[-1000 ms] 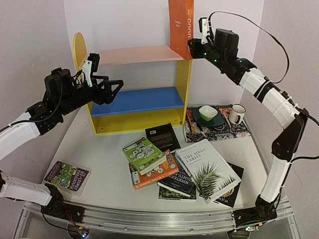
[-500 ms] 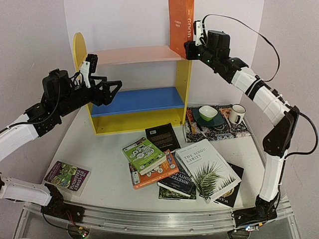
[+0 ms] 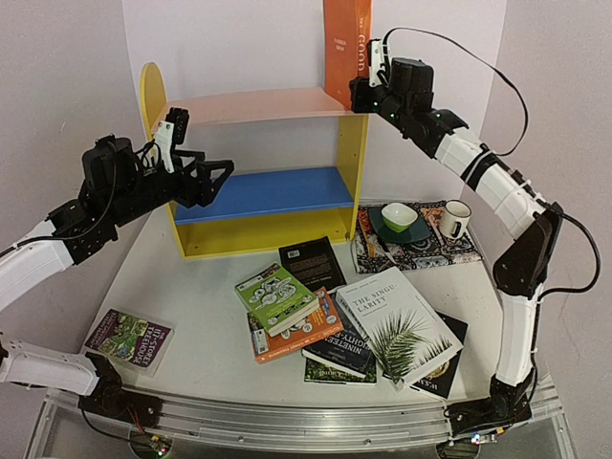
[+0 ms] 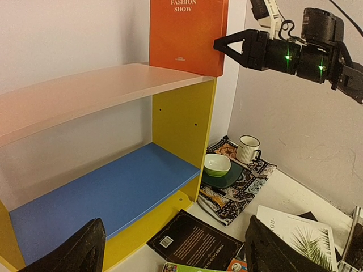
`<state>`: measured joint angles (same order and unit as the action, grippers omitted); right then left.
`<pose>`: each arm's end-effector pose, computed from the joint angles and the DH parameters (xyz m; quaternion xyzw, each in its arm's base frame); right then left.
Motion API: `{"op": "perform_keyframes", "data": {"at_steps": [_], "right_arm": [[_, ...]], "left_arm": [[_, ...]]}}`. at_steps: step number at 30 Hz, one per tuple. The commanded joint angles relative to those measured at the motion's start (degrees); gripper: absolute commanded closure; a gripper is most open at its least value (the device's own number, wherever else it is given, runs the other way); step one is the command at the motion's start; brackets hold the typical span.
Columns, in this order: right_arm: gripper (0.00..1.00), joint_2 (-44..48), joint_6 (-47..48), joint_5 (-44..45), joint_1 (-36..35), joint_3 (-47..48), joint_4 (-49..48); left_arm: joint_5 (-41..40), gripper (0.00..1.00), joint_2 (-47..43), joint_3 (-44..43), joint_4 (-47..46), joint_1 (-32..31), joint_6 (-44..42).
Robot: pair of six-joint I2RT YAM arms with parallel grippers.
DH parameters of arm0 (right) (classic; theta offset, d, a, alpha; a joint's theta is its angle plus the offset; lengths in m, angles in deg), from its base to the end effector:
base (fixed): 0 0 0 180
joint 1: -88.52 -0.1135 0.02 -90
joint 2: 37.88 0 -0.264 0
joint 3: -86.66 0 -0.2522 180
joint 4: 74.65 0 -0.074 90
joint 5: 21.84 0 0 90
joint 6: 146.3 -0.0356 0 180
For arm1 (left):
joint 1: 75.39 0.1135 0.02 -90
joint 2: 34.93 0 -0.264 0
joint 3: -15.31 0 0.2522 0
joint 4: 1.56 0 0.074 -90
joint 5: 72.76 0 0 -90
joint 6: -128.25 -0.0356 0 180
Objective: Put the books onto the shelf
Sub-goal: Adjust the book on the shelf.
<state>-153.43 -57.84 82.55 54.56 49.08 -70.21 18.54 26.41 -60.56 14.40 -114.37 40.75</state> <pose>0.3857 0.2491 0.5071 -0.0541 0.5588 0.1851 0.8066 0.1916 -0.1560 0.4057 0.2316 0.6774 -0.2548 0.6501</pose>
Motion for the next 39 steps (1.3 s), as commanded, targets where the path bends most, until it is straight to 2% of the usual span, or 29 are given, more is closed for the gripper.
{"op": "perform_keyframes", "data": {"at_steps": [1,22,28,37,39], "right_arm": [[0.71,-1.37,-0.88,2.08,-0.19,4.34,-2.47],[0.67,-6.73,1.04,4.51,-0.15,11.47,-2.55],[0.56,-5.88,0.95,3.94,-0.21,10.63,-2.54],[0.54,-3.65,0.95,3.66,-0.29,8.40,-2.85],[0.50,-2.80,1.04,3.67,-0.28,7.09,-3.16]], "left_arm": [[-0.77,0.14,-1.65,-0.14,-0.33,0.22,-1.07],[-3.14,0.13,-2.63,0.41,0.78,0.22,-2.06],[-2.89,0.13,-2.59,0.41,0.92,0.22,-1.89],[-2.53,0.13,-2.48,0.01,1.14,0.22,-1.37],[-2.44,0.13,-2.44,0.13,1.14,0.22,-1.28]]}}
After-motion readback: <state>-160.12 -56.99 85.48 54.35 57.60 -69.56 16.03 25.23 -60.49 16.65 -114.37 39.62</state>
